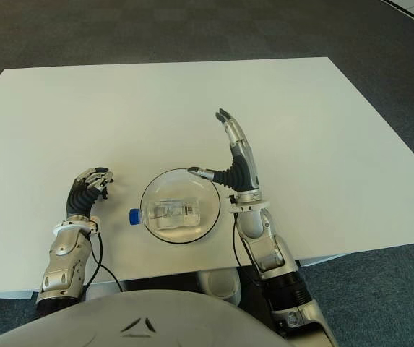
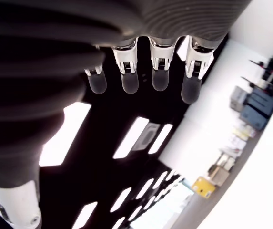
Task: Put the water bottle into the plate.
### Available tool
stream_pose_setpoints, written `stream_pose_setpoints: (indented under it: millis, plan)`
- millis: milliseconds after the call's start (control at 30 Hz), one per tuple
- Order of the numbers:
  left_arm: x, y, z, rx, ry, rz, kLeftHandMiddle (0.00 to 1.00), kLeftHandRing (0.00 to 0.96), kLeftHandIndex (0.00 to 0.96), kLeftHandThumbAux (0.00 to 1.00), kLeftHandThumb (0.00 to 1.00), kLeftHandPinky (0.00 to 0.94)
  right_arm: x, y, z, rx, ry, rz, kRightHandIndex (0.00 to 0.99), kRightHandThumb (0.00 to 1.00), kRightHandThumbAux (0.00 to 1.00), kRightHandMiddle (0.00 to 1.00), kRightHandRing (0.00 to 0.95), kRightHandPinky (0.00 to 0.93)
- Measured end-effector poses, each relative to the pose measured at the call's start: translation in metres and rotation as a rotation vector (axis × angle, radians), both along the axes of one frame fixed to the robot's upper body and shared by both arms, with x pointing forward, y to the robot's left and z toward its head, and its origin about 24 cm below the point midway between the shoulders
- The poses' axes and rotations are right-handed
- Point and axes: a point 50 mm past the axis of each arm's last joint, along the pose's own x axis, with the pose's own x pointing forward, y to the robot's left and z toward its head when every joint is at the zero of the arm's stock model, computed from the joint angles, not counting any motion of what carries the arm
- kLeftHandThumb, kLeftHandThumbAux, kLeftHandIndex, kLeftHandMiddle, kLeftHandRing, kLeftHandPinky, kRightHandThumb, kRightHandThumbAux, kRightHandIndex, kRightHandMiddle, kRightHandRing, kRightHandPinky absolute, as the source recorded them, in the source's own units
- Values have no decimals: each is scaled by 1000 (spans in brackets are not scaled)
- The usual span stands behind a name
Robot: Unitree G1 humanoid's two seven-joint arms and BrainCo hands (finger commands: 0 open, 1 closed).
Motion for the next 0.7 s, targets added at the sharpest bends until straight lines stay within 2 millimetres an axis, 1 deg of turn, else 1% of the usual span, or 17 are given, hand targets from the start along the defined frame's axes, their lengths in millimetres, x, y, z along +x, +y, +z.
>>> stream_pose_setpoints:
  millis: [67,133,300,467,533,700]
  plan:
    - [0,0,0,0,1,0,558,739,397,679,837,734,0,-3,-3,32,18,-9,109,459,756,157,168,250]
    - [0,0,0,-1,1,0,558,739,398,679,837,733,1,-5,-5,78,30,-3,175,460,787,190,203,285]
    - [0,-1,-1,-4,4,0,561,743,399,679,838,736,4,-16,-13,231,101,26,246,425,809,239,251,324]
    - [0,0,0,-2,4,-1,561,743,399,679,838,736,5,-23,-19,348,155,49,285,378,834,267,273,340]
    - [0,0,0,-1,4,-1,561,741,399,679,838,732,5,-26,-22,396,181,52,301,342,857,283,285,351]
    - [0,0,0,1,4,-2,559,737,399,679,838,737,6,-30,-30,457,248,41,338,269,910,335,348,422]
